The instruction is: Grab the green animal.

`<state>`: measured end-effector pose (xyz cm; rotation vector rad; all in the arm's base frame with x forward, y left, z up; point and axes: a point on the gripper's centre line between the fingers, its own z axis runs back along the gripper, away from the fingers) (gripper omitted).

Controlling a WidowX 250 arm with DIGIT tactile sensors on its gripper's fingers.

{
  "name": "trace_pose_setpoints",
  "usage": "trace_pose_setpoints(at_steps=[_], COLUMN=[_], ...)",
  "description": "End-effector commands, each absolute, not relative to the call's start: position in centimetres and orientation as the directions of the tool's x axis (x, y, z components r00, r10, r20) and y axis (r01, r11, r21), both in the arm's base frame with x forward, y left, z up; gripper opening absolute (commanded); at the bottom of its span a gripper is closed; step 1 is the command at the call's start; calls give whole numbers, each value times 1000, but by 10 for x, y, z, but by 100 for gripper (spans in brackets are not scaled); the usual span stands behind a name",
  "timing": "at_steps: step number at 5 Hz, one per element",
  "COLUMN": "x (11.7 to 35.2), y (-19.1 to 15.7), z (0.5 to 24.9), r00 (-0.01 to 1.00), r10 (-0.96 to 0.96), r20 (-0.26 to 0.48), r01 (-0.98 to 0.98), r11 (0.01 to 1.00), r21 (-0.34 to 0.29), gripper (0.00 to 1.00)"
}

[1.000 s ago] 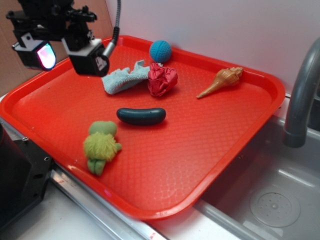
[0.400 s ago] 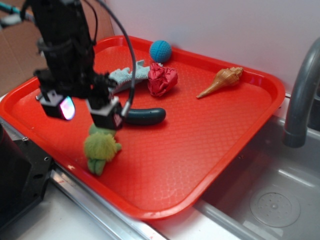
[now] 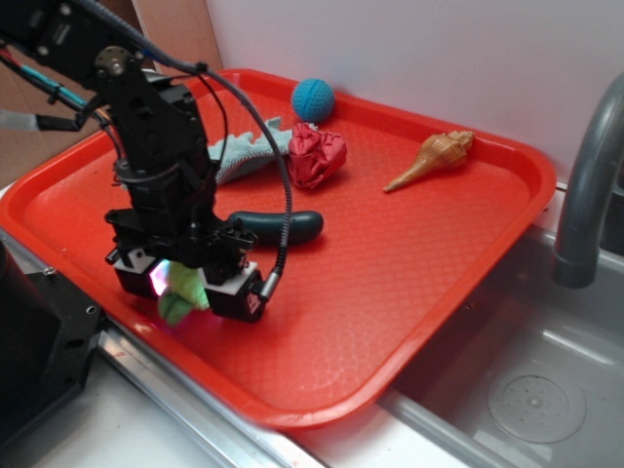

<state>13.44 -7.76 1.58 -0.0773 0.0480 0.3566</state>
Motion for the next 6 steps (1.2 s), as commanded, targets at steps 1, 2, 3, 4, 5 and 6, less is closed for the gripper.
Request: trace_pose_setpoints(at_steps=[1, 2, 3, 4, 5, 6], x=[139, 186, 188, 190, 192, 184], y=[-71, -63, -35, -12, -7, -8], z=[55, 106, 154, 203, 225, 234], r00=[982, 991, 995, 978, 973, 978], r10=[185, 90, 70, 210, 230, 206], r20=[23, 100, 65, -5, 0, -25], r01=[-184, -93, -74, -210, -230, -206], r11=[982, 995, 996, 976, 973, 978], r21=[-37, 25, 58, 56, -2, -32], gripper=[0, 0, 0, 0, 0, 0])
